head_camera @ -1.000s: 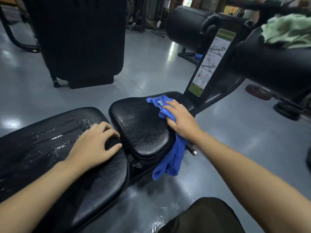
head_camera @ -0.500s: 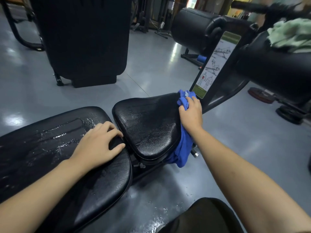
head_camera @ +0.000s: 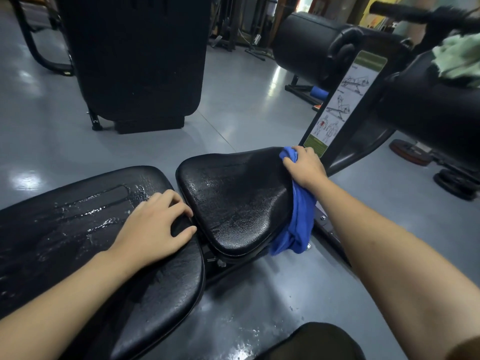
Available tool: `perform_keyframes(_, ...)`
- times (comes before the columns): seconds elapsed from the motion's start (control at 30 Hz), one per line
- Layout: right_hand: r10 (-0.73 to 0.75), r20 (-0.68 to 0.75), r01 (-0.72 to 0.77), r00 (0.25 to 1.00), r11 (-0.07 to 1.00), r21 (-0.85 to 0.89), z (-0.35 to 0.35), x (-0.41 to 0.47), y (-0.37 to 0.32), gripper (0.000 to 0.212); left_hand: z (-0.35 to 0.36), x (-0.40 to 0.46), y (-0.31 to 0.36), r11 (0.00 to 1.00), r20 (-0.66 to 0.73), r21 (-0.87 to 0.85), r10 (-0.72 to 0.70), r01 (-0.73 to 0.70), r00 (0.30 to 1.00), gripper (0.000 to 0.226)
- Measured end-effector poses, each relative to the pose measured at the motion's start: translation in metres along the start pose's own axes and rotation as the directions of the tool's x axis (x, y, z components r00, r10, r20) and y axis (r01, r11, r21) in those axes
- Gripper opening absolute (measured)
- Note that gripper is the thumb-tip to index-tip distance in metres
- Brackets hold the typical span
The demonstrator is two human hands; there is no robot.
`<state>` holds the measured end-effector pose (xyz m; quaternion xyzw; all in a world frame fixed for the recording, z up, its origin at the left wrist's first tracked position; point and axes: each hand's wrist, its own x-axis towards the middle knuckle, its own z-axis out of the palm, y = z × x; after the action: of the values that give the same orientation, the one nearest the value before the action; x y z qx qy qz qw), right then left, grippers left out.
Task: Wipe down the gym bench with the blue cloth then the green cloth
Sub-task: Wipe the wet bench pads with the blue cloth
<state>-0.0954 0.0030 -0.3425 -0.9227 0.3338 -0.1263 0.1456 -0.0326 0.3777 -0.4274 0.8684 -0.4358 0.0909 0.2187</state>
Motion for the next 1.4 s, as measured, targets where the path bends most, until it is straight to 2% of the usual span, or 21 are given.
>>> perform_keyframes(0.13,-0.049,0.123,0.062,0.991,0.993,-0.102,-0.003,0.040,-0.009,0.055,0.000,0.000,-0.001,1.000,0.008,-0.006,0.008,-0.008,1.000,0.036)
perform_keyframes(0.27,-0.127,0.208,0.157,0.970,0.979,-0.133,0.001,0.069,-0.024,0.034,0.003,0.003,-0.001,1.000,-0.004,-0.018,0.009,-0.009,1.000,0.033)
perform_keyframes(0.33,-0.144,0.214,0.170,0.966,0.979,-0.111,0.005,0.076,-0.033,0.031,0.004,0.002,-0.002,1.000,-0.014,-0.021,0.017,-0.017,1.000,0.032)
perform_keyframes(0.53,-0.238,0.131,0.227,0.962,0.969,0.095,0.000,0.066,-0.021,0.045,0.001,0.003,-0.003,0.999,-0.014,-0.015,0.040,-0.040,0.999,0.033)
perform_keyframes(0.63,-0.354,0.241,0.340,0.904,0.935,0.096,-0.010,0.048,-0.005,0.069,0.001,0.003,-0.003,0.999,-0.013,-0.016,0.047,-0.047,0.999,0.033)
perform_keyframes(0.8,-0.454,0.288,0.445,0.843,0.890,0.100,-0.015,0.027,0.032,0.061,0.001,0.002,-0.002,0.998,-0.013,-0.031,0.049,-0.050,0.999,0.034)
perform_keyframes(0.93,-0.426,0.248,0.423,0.870,0.904,0.067,-0.003,0.042,0.020,0.057,0.000,0.002,-0.003,0.998,-0.007,-0.044,0.043,-0.043,0.999,0.033)
perform_keyframes(1.1,-0.348,0.309,0.371,0.885,0.928,-0.018,0.006,0.071,-0.010,0.056,0.002,0.001,-0.004,0.998,0.001,-0.050,0.037,-0.037,0.999,0.032)
perform_keyframes(1.23,-0.288,0.326,0.326,0.900,0.943,-0.067,0.013,0.082,-0.034,0.070,0.002,0.002,-0.004,0.998,-0.001,-0.050,0.037,-0.037,0.999,0.032)
perform_keyframes(1.4,-0.288,0.340,0.348,0.895,0.928,-0.130,0.024,0.085,-0.047,0.046,0.001,0.001,-0.004,0.998,0.007,-0.052,0.030,-0.030,1.000,0.032)
